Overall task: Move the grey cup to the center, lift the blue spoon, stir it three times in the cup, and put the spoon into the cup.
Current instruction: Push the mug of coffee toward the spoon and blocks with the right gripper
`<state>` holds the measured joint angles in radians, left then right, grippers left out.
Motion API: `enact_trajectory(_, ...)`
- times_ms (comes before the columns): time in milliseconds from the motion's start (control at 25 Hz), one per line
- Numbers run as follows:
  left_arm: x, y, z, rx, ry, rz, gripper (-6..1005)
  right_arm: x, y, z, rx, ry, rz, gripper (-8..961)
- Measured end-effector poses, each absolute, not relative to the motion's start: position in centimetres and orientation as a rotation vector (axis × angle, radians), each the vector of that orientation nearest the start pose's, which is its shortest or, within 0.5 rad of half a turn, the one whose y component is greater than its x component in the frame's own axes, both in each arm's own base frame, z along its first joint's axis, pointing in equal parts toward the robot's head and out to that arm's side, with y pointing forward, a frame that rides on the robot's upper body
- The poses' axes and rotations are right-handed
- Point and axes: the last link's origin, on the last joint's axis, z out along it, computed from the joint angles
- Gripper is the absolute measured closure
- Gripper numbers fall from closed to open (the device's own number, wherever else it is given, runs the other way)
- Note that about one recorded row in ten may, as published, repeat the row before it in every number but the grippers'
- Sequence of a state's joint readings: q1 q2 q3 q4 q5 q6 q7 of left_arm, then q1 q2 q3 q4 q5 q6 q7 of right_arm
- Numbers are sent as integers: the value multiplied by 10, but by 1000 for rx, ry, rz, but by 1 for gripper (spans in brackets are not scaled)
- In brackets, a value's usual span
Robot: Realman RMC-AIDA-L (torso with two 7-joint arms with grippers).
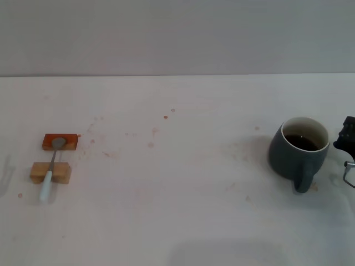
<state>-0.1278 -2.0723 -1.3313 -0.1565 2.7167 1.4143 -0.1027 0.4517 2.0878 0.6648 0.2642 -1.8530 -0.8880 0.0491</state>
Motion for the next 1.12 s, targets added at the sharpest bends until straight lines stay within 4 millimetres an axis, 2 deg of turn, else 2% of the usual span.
enact_trajectory(600, -390, 227, 32, -1372, -458, -584, 185, 328, 340, -61, -1593, 873, 570, 955)
enact_trajectory(1120, -390, 228, 33, -1372, -455, -586, 185, 298, 344, -86, -1727, 871, 605, 955)
